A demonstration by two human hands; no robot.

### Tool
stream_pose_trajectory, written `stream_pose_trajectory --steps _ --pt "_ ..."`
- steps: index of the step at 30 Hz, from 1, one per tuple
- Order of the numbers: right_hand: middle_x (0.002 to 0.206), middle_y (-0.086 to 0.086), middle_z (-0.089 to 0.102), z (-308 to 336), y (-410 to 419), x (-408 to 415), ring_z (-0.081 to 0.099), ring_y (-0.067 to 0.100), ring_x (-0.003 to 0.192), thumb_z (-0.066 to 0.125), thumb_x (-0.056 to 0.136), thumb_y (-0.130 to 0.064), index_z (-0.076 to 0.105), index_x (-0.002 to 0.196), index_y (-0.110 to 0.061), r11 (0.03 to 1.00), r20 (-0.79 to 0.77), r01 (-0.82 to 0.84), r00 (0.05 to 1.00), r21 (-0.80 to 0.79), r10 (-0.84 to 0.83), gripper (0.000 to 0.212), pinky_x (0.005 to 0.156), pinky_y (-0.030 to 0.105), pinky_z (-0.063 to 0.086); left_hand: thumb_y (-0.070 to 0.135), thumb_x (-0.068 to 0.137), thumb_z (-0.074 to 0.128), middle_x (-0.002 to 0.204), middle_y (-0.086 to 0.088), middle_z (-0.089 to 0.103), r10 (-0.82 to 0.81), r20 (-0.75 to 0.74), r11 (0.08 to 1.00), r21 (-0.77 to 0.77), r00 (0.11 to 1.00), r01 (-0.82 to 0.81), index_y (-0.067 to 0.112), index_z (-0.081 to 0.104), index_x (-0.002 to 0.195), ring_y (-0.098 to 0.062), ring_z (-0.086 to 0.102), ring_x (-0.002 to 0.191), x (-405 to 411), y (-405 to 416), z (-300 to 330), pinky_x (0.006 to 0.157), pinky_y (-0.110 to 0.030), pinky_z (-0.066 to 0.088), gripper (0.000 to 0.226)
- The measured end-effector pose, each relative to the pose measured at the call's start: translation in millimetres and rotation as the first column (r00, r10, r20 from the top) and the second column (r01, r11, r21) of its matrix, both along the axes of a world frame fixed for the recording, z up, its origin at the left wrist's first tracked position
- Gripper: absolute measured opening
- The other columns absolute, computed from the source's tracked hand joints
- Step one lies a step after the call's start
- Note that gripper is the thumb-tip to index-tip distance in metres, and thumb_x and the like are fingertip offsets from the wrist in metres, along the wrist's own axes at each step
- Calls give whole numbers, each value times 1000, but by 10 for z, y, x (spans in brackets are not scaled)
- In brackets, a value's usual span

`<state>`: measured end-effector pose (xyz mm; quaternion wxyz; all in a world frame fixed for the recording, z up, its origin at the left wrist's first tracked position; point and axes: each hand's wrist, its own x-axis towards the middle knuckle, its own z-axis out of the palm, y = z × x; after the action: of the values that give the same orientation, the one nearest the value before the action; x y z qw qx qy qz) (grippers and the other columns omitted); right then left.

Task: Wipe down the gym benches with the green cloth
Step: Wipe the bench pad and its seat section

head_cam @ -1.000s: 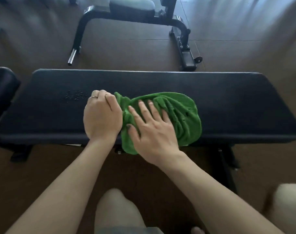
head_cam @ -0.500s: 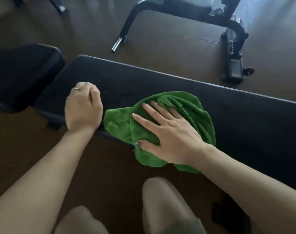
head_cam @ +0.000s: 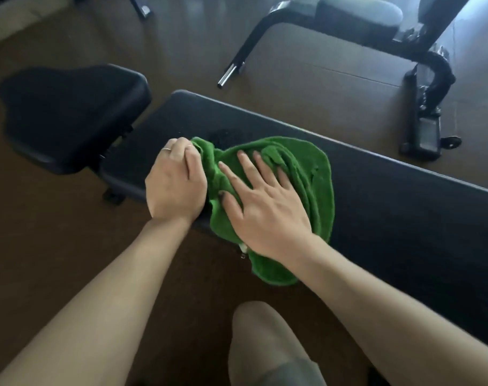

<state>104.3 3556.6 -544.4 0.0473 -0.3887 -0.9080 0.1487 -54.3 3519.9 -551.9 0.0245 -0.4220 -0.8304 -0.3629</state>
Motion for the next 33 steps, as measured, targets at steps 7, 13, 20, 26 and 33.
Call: stream_pose_trajectory --steps 7,13,20,26,33 --pt "173 -15 -5 54 -132 -26 -13 9 158 14 105 -60 3 160 -54 997 42 79 996 -15 -78 57 128 39 -5 23 102 26 85 -16 59 -242 -270 970 -51 932 237 7 57 79 -37 54 79 -739 123 197 75 -48 42 42" --pt "174 -6 3 -29 739 -851 -3 16 160 17 104 -59 11 162 -49 923 57 386 921 9 -385 59 128 46 0 22 103 25 72 -11 49 -324 -199 944 -11 925 329 10 40 72 -31 47 72 -1121 266 56 73 -47 38 37" --pt "174 -6 -2 58 317 -1166 -9 15 159 17 105 -58 8 163 -46 886 55 463 885 -22 -462 60 128 43 -5 25 105 29 67 -1 51 -369 -47 929 -30 928 368 12 47 66 -20 45 66 -1131 213 85 66 -34 33 45" --pt "173 -10 -7 61 -504 -1142 -18 12 158 14 105 -59 -2 161 -51 890 97 456 886 -15 -453 58 128 43 -7 37 103 20 68 -4 60 -415 90 909 -5 905 417 11 55 66 -24 56 68 -1165 214 93 73 -42 45 58" --pt "174 -9 -3 53 -10 -1379 -10 13 159 19 105 -58 6 161 -51 873 26 484 875 -66 -484 58 128 44 -2 36 101 21 68 0 55 -408 121 911 0 905 411 7 60 69 -27 56 70 -1148 210 114 74 -43 44 58"
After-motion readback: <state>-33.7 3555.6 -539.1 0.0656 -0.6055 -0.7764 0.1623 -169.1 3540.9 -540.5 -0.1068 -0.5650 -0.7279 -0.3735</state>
